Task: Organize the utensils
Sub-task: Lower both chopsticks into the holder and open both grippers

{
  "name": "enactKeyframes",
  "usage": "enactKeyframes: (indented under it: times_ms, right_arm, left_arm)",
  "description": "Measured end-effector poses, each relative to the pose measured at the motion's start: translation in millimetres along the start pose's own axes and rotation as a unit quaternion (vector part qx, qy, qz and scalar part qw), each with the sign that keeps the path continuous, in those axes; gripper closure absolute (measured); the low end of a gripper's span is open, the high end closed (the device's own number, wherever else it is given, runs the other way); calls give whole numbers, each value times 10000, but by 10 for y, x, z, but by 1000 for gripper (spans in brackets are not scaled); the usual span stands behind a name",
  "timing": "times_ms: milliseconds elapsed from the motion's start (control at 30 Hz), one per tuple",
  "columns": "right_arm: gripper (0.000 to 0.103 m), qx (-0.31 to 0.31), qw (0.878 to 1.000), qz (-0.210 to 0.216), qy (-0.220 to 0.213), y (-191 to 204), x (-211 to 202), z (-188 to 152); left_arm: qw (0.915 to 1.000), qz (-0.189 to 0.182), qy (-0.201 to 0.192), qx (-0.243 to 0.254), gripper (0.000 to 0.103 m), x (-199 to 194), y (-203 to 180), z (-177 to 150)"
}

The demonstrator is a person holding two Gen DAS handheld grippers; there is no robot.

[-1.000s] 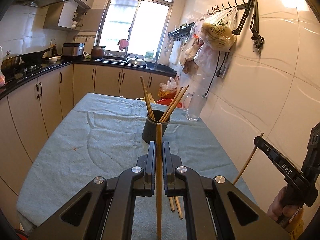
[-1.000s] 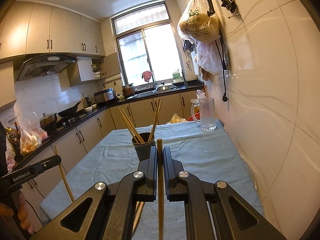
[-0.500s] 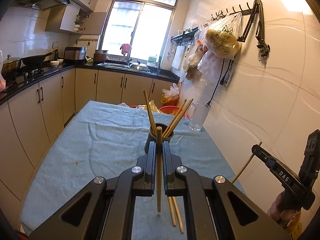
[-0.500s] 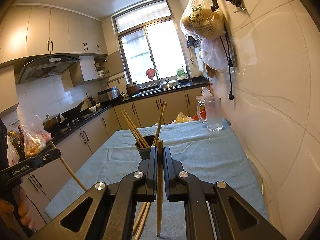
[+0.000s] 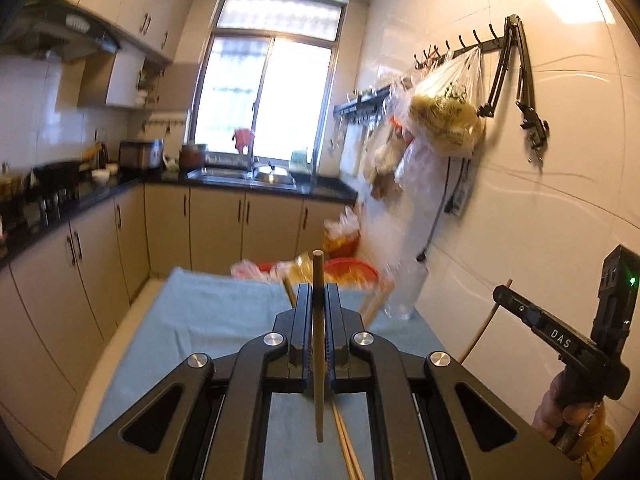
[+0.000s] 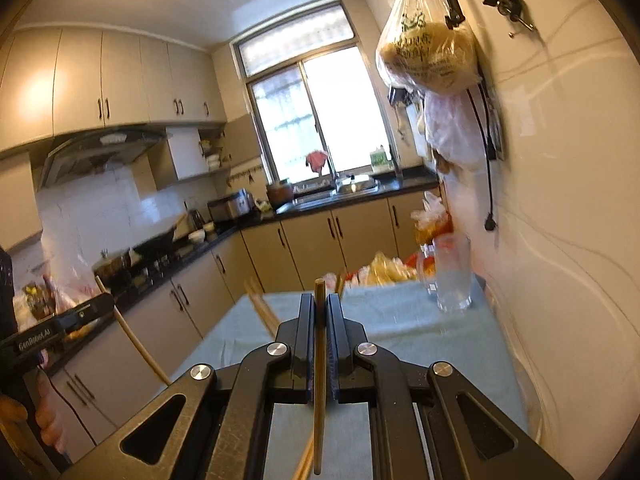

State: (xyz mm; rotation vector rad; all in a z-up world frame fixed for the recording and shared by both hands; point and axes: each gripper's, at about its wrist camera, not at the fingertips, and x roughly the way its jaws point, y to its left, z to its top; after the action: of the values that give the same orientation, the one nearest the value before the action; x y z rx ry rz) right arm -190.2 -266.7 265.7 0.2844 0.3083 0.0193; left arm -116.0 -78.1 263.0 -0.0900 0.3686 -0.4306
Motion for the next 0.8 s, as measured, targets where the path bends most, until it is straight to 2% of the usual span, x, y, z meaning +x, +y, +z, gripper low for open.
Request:
enactKeyframes:
  times_ms: [200,400,533,800]
  right_arm:
    - [97,160,9992,134,-336,70,419,291]
    - [97,192,9974,-28,-695,137,792,354]
    - [96,241,9979,-87,-602,102,1073,314]
    - [96,277,9994,-155,-144,-54,1408,80]
  left_arm:
    - [10000,-47,-71,-13,98,462,-95,261]
    - [9998,-37,-176,-26,98,939,-184,387]
    - [9999,44,-124,0,98,1277,-206,344]
    - [9989,108,444,-68,98,1707,-124,9]
